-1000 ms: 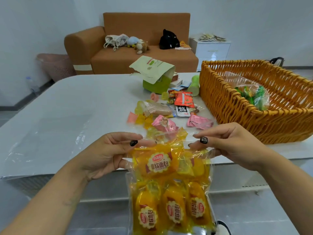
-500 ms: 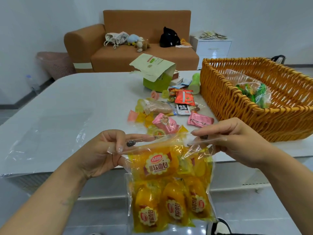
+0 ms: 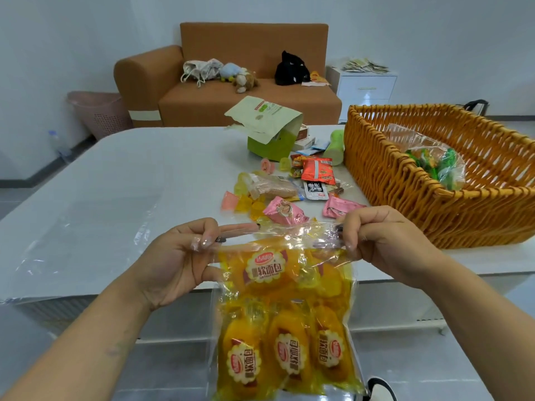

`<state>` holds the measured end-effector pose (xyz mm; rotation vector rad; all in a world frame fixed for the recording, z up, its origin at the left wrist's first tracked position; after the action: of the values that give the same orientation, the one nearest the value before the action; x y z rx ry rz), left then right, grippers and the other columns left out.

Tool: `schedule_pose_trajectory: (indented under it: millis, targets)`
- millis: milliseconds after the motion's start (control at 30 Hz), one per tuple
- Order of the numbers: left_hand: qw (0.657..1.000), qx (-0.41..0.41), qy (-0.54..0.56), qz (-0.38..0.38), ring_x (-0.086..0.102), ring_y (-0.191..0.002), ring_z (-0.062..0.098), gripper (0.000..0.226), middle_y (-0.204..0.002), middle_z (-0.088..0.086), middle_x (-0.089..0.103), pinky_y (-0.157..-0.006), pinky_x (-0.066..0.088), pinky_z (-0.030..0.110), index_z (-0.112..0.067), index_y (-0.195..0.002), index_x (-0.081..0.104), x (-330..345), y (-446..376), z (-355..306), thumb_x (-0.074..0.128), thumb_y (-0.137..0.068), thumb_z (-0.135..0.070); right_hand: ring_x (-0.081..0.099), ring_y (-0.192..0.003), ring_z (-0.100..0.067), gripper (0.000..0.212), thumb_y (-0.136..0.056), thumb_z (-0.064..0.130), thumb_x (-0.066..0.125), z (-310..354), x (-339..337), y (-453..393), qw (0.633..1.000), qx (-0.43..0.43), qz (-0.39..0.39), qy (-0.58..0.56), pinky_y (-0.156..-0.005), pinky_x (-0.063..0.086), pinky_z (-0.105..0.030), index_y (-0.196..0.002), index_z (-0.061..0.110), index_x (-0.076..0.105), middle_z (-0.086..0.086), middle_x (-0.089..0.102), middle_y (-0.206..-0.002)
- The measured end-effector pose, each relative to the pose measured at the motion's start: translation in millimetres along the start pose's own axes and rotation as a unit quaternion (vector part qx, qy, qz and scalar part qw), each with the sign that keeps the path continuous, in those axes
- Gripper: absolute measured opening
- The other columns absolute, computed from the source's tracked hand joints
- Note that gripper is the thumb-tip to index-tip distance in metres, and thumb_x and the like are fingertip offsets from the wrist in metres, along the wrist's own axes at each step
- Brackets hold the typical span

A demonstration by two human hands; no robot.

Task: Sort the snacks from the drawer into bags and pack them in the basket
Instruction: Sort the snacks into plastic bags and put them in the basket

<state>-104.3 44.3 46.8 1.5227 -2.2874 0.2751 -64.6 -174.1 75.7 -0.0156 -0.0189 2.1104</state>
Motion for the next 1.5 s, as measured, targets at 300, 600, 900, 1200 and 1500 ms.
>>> schedule_pose_trajectory:
  millis: [300,600,900,1200,1500]
  targets:
    - [0.979,-0.007,-0.008,-0.204,0.067,-0.096,0.048,0.031,-0.112,0.030,0.067,-0.067,0.059,0.051,-0.010,-0.055,0.039,-32,-5,18,0.025,-0.082,-0.004,0.059,-0.069,-0.008,0.042,-0.078,-0.025,0.031,-38,10,-26,0.987,0.017,-0.047,0.150,-0.063,0.053,-0.020,-0.059,0.003,0.056,0.001,0.059,-0.062]
    - [0.960,-0.035,-0.079,-0.268,0.073,-0.079,0.029,0.040,-0.096,0.020,0.073,-0.050,0.058,0.030,-0.013,-0.066,0.046,-43,-10,27,0.079,-0.064,-0.035,0.055,-0.084,-0.015,0.045,-0.079,-0.015,0.038,-47,9,-37,0.942,-0.031,-0.078,0.325,-0.078,0.045,-0.033,-0.058,0.020,0.057,0.002,0.056,-0.079]
    - [0.935,0.002,-0.192,-0.300,0.070,-0.089,0.043,0.049,-0.089,0.032,0.065,-0.056,0.052,0.034,-0.018,-0.057,0.042,-47,-7,18,0.090,-0.045,-0.021,0.048,-0.118,-0.001,0.037,-0.076,-0.005,0.056,-10,-9,-25,0.924,0.012,-0.029,0.382,-0.103,0.035,-0.029,-0.079,0.029,0.071,0.012,0.060,-0.120]
    - [0.905,0.060,-0.332,-0.261,0.065,-0.060,0.003,0.049,-0.074,0.001,0.074,-0.055,0.052,0.029,-0.011,-0.069,0.036,-12,-10,13,0.085,-0.070,-0.007,0.061,-0.089,-0.026,0.035,-0.095,0.027,0.037,-3,81,-25,0.778,-0.235,-0.206,0.546,-0.068,0.052,-0.036,-0.112,0.008,0.061,-0.008,0.066,-0.102]
    - [0.908,0.046,-0.330,-0.254,0.074,-0.086,0.018,0.048,-0.091,0.000,0.077,-0.067,0.057,0.041,-0.016,-0.058,0.037,-22,-5,9,0.083,-0.071,-0.008,0.040,-0.048,-0.019,0.056,-0.091,0.058,0.012,-42,67,-36,0.762,-0.147,-0.185,0.603,-0.042,0.020,-0.026,-0.062,0.020,0.042,0.002,0.045,-0.053]
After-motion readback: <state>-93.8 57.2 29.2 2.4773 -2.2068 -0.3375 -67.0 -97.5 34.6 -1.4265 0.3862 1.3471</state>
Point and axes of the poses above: each hand's wrist, its own y-axis away from the middle knuckle, its own x-axis out of the palm, z = x × y, the point moved 8 cm from there along -y, towards the middle knuckle
